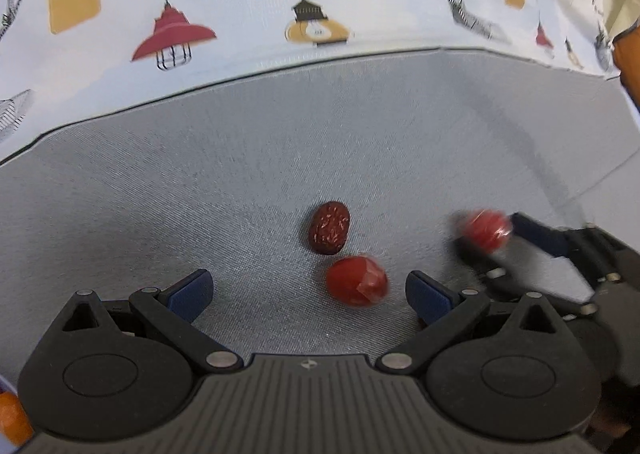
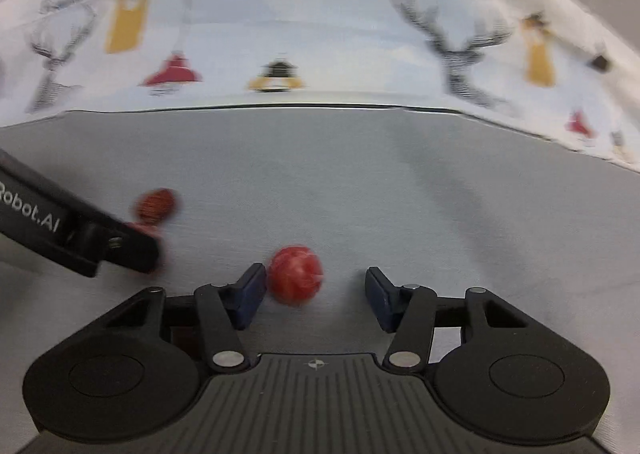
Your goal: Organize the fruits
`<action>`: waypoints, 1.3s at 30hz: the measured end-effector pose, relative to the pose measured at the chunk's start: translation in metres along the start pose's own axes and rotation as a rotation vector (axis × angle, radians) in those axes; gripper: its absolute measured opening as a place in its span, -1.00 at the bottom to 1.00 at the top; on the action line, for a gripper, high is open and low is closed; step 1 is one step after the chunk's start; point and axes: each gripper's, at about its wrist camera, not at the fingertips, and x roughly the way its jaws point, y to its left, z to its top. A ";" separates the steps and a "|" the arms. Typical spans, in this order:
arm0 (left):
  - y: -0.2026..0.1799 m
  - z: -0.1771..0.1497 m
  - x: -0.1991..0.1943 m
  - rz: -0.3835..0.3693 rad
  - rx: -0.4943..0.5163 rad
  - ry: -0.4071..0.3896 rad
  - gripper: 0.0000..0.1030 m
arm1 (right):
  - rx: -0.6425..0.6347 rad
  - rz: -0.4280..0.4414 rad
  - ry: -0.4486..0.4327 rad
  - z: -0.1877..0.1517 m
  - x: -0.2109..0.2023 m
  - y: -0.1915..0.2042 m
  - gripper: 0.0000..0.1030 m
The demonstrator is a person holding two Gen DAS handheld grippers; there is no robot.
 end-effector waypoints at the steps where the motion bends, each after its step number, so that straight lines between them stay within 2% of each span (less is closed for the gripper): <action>1: 0.000 -0.001 0.003 0.003 0.002 0.004 0.99 | 0.035 0.005 0.001 -0.001 0.000 -0.007 0.09; 4: -0.005 -0.002 0.005 0.018 0.021 -0.021 0.90 | 0.061 0.047 -0.016 -0.003 -0.001 -0.019 0.10; 5: -0.007 -0.002 0.003 0.018 0.038 -0.030 0.61 | 0.051 0.042 -0.019 -0.002 -0.001 -0.019 0.14; 6: -0.010 -0.003 0.000 0.021 0.067 -0.045 0.08 | 0.052 0.042 -0.020 -0.001 0.001 -0.018 0.23; 7: -0.013 -0.004 -0.005 0.006 0.103 -0.049 -0.27 | 0.054 0.046 -0.020 0.001 0.003 -0.018 0.30; 8: -0.014 -0.005 -0.007 -0.007 0.114 -0.038 -0.36 | 0.053 0.044 -0.021 0.003 0.007 -0.017 0.30; 11: -0.008 -0.011 -0.019 -0.032 0.084 -0.042 -0.36 | 0.088 0.035 -0.033 0.007 0.015 -0.019 0.30; 12: -0.005 -0.013 -0.022 -0.028 0.080 -0.047 -0.36 | 0.103 0.028 -0.037 0.009 0.016 -0.019 0.05; 13: -0.003 -0.015 -0.027 -0.021 0.071 -0.050 -0.36 | 0.096 -0.003 -0.042 0.009 0.017 -0.019 -0.42; 15: 0.004 -0.020 -0.042 -0.026 0.047 -0.059 -0.36 | 0.085 -0.039 -0.020 0.012 0.013 -0.018 -0.43; 17: 0.011 -0.029 -0.062 -0.017 0.035 -0.072 -0.36 | 0.169 -0.055 -0.017 0.010 0.001 -0.022 -0.43; 19: 0.018 -0.042 -0.088 -0.003 0.027 -0.093 -0.36 | 0.216 -0.066 -0.051 0.004 -0.025 -0.024 -0.42; 23: 0.037 -0.084 -0.147 0.021 0.012 -0.106 -0.36 | 0.302 -0.041 -0.130 -0.014 -0.101 -0.019 -0.42; 26: 0.049 -0.123 -0.191 0.060 0.015 -0.113 -0.36 | 0.285 -0.008 -0.195 -0.030 -0.163 0.001 -0.42; 29: 0.065 -0.164 -0.234 0.099 0.006 -0.115 -0.36 | 0.264 0.056 -0.221 -0.044 -0.218 0.034 -0.42; 33: 0.088 -0.212 -0.281 0.111 -0.054 -0.109 -0.36 | 0.256 0.176 -0.210 -0.064 -0.281 0.083 -0.42; 39: 0.113 -0.278 -0.339 0.140 -0.102 -0.132 -0.36 | 0.188 0.310 -0.201 -0.090 -0.357 0.149 -0.42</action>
